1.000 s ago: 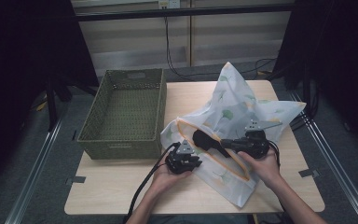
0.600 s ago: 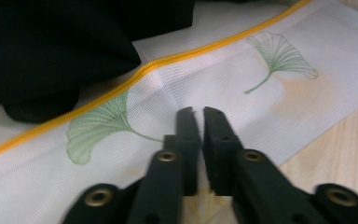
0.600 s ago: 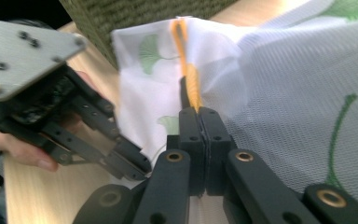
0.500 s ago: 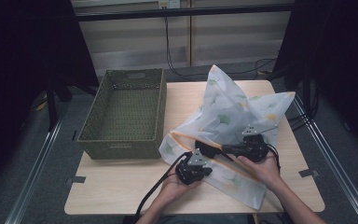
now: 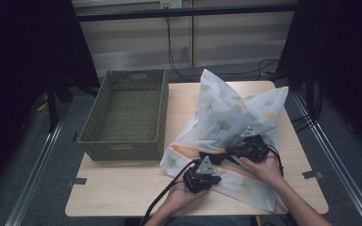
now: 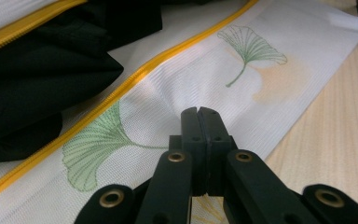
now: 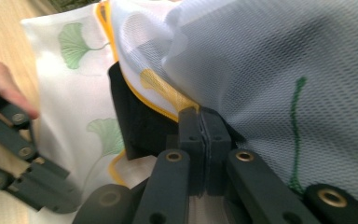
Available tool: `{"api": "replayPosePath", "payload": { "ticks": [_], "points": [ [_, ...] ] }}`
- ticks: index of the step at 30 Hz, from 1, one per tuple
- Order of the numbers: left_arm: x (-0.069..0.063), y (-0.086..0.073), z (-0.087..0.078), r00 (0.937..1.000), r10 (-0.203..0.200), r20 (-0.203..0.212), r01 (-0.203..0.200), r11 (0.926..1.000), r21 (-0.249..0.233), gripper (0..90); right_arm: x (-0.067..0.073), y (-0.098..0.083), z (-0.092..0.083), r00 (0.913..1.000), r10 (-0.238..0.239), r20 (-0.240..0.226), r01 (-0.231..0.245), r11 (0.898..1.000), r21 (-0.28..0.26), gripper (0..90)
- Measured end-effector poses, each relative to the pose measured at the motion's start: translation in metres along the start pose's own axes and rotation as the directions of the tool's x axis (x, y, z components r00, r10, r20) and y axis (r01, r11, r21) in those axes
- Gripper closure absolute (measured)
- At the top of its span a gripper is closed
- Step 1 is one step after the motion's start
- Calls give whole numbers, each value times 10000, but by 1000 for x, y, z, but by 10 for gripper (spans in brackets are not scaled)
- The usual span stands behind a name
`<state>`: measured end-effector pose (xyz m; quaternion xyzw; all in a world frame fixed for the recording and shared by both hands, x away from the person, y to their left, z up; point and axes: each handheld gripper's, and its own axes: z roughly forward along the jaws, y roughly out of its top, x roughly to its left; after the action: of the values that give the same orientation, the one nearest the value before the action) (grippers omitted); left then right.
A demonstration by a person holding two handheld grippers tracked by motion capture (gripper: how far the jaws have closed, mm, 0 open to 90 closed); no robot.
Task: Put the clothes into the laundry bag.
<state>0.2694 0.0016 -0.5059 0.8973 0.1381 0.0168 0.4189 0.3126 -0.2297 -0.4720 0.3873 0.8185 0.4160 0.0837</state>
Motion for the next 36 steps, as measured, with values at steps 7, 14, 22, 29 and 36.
{"api": "replayPosePath", "payload": {
  "ticks": [7,14,22,29,36],
  "points": [
    [-8,5,6,9998,192,5,-192,9998,50,900,-9,2,6,9995,-38,328,32,9998,202,894],
    [-10,6,9,9997,217,76,-217,9998,-38,900,-18,9,12,9988,1,493,-17,9994,335,894],
    [-15,13,16,9995,265,149,-268,9995,155,900,-29,18,20,9980,-92,621,69,9993,370,894],
    [-18,19,25,9994,86,326,-86,10000,12,898,-33,18,24,9961,-169,872,151,9997,209,894],
    [-14,20,26,9979,-128,641,125,9999,50,870,-35,18,19,9966,-14,822,20,10000,-72,894]
  ]
}}
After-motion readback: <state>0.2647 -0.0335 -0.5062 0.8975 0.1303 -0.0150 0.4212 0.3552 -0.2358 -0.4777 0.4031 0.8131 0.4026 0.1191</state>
